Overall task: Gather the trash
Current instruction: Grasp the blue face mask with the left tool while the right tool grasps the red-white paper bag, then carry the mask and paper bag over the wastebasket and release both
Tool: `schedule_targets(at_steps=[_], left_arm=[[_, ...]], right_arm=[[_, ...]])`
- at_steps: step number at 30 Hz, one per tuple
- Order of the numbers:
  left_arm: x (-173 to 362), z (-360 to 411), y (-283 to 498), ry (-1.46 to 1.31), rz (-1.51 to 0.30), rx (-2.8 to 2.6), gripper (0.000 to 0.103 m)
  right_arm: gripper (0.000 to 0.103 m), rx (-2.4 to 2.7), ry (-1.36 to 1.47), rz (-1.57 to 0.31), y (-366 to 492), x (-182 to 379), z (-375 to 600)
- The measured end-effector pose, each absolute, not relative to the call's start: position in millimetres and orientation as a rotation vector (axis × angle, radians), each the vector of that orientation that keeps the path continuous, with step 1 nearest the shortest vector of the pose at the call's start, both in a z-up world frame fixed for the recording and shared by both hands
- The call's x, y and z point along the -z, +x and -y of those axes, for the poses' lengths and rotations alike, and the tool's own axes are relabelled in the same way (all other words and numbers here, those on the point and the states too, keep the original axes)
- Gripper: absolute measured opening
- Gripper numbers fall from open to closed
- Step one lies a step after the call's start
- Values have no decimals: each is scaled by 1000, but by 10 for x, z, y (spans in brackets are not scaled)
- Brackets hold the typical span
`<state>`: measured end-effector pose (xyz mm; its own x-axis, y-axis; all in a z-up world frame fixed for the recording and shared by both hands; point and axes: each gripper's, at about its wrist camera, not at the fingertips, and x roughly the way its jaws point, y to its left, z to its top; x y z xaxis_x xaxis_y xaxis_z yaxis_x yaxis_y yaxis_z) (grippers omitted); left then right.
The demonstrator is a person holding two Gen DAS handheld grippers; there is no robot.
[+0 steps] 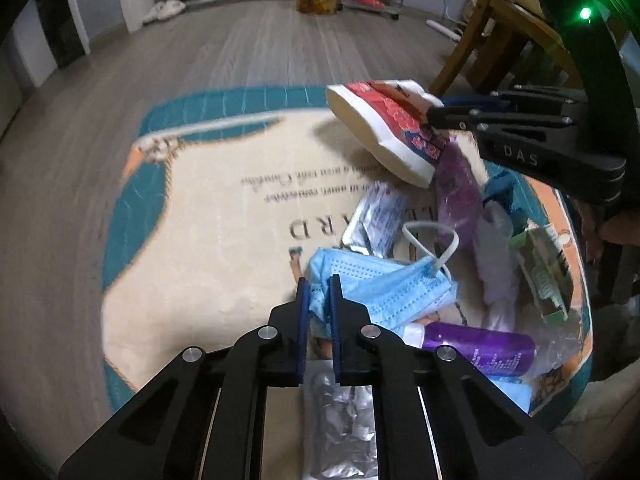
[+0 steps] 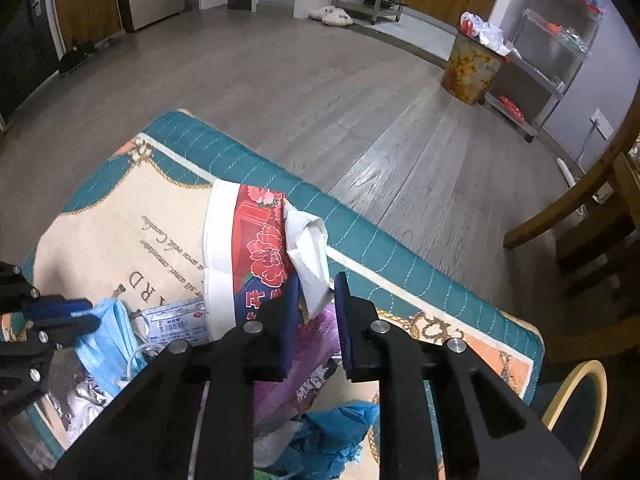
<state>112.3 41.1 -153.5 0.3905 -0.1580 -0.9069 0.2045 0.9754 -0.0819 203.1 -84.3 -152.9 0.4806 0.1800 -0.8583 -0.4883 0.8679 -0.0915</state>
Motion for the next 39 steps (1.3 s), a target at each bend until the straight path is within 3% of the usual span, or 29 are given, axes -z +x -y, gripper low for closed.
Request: schedule_targets(at_steps=[26,39], left_arm=[[6,-285,540,0,-784,246,11],[47,668,619,48,-771,399,11]], right_arm=[[17,-293,-97,-833,820,87,1927],[17,-149,-53,-826,447,38,2925]])
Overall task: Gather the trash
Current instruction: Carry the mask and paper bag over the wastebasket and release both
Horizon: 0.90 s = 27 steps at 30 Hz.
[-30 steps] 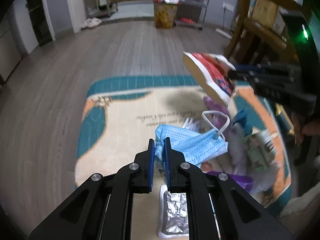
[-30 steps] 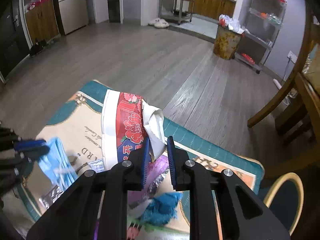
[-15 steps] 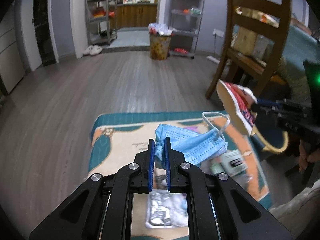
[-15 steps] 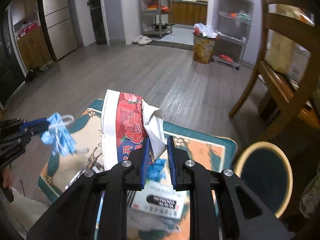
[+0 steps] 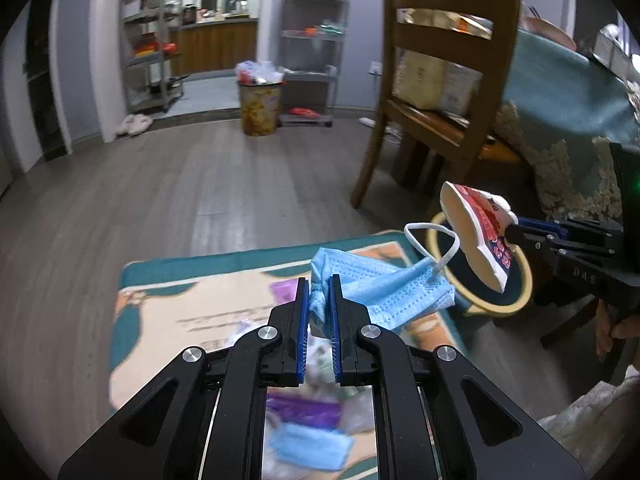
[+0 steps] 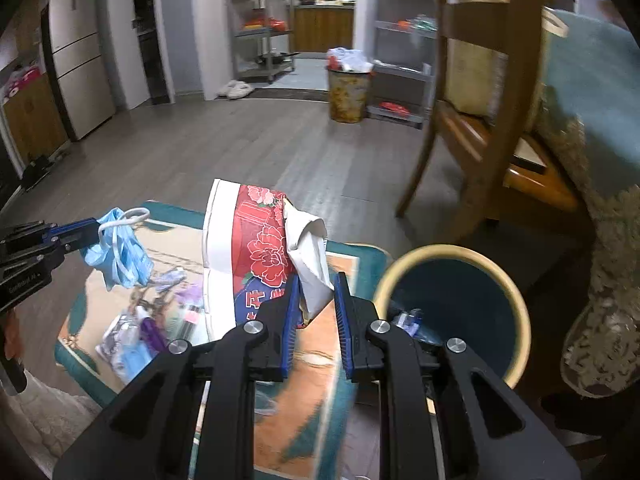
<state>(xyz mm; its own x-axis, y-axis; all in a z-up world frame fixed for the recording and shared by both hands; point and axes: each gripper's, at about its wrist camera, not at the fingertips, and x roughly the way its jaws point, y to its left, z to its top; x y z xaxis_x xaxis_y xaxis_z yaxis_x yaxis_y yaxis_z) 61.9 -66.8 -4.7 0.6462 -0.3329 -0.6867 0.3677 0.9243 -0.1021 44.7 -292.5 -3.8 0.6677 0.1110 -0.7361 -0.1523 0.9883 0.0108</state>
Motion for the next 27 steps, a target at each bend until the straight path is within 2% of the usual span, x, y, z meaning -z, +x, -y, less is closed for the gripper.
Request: schedule_targets(at_steps=[18,27], left_arm=[[453,2198,950,118,-815,589,11],[776,2829,1038,175,-845,654,11]], right_arm=[[17,117,89,-910,611,401,4548],[17,182,143,-991,692,730,4983]])
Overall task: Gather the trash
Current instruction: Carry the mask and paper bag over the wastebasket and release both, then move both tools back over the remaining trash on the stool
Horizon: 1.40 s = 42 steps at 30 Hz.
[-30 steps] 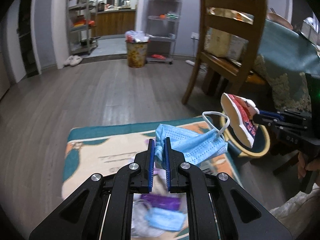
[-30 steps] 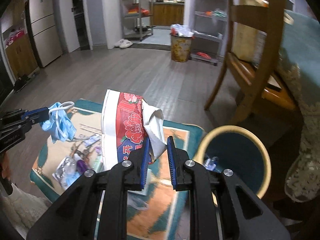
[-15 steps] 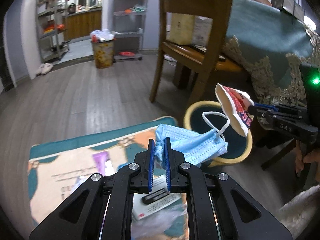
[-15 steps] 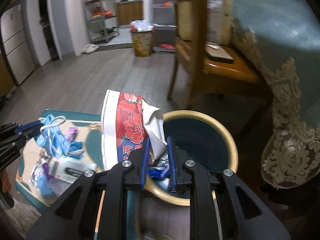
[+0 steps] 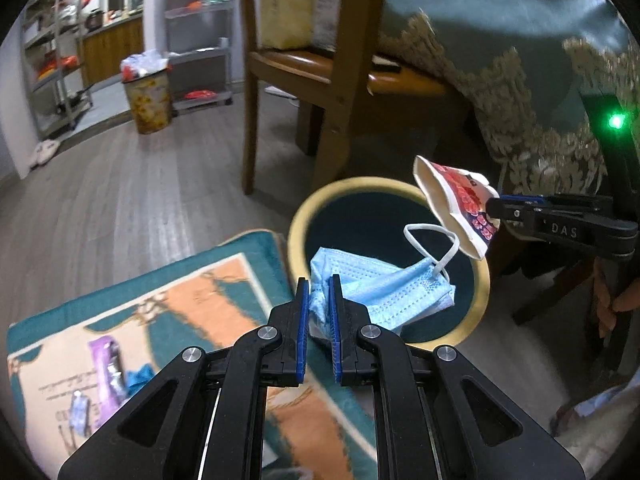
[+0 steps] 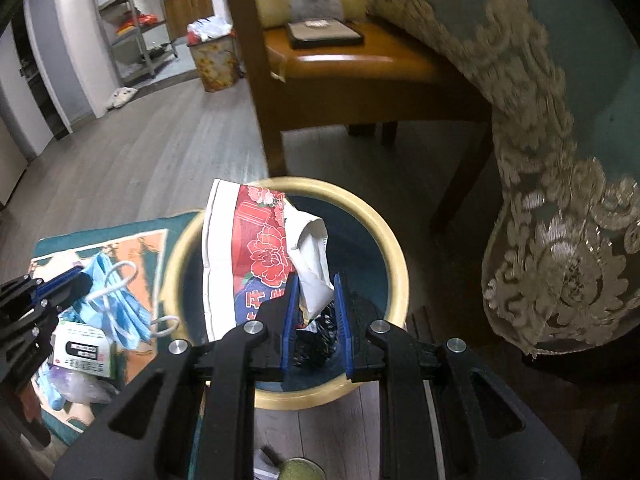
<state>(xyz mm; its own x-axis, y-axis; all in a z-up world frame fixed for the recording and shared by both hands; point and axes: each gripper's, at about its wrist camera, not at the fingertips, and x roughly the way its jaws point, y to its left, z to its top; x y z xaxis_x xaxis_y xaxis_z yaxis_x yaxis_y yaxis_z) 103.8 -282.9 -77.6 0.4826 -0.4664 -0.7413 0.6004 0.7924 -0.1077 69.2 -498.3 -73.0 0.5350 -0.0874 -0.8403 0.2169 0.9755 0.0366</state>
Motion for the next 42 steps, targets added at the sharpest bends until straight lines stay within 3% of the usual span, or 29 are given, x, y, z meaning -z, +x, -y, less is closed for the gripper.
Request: schedule_targets(at_steps=[6,8,10,12,20,24,28,31,33,42], left_arm=[[929,3076,1076,182,-852,681,11],[952,3122,1071,177,-846,686,17],[965,3169,1070,177,-847,692,29],[964,3182,1067,179,-845,694,36],[802,2897,1074,135,-829,662,36],[713,2678,1030,134,-820,629,43],[586,2405,922,151,-790,586,65],[470,2186,838,155,-756,554,83],[397,2028,788,155,-736,526,87],[146,1125,621,104,-700,392,88]], right_arm=[[17,205,135,-1018,779,877,5053],[21,214,129,-1029,804,911,5064],[33,225,140,-1038,825,940,5090],[38,230,150,-1032,830,938,5110],[39,207,135,-1011,851,835,5027],[52,188,109,-979,822,696,4878],[80,166,96,-940,766,578,4705],[93,128,117,-906,668,474,4581],[96,104,136,-880,644,395,4487],[97,30,155,-864,628,308,3945]])
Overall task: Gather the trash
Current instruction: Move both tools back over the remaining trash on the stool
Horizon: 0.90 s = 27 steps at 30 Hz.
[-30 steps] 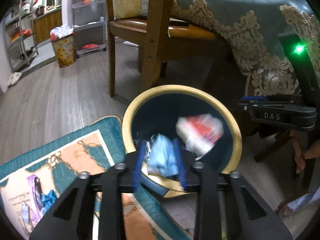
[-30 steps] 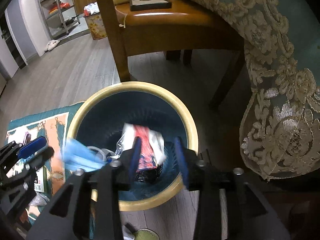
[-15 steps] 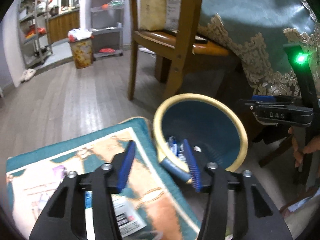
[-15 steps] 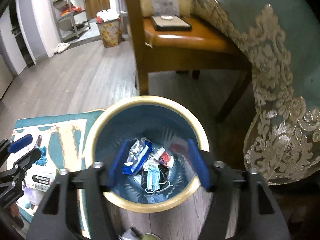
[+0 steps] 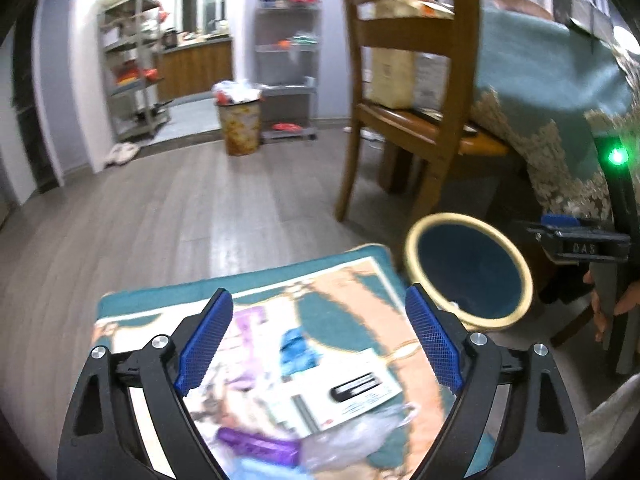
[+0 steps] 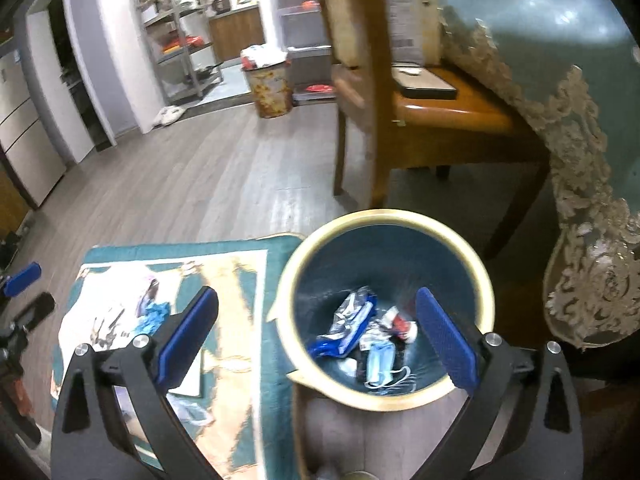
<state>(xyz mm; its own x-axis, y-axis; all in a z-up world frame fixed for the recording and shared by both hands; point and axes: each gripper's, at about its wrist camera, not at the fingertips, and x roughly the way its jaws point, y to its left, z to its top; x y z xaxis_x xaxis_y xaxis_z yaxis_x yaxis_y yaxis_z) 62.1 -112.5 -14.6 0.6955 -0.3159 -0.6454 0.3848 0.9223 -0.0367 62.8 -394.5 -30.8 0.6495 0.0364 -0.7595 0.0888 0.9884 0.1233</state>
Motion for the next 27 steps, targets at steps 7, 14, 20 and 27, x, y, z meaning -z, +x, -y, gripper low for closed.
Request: schedule_targets(at_steps=[7,14,20,27], left_arm=[[172,425,514,77,-719,263,88],[406,-214,414,36,-783,148,88],[721,-604,185,4,-831,72,88],[1013,-602,-8,-2,-883,85,87]], right_arm=[[97,-46,80,-894,631,390,3356],[97,-127,85,-899,505,527,2802],[97,-87,166,-886,261,749,2474],[96,-123,113,-971,3,1156,2050]])
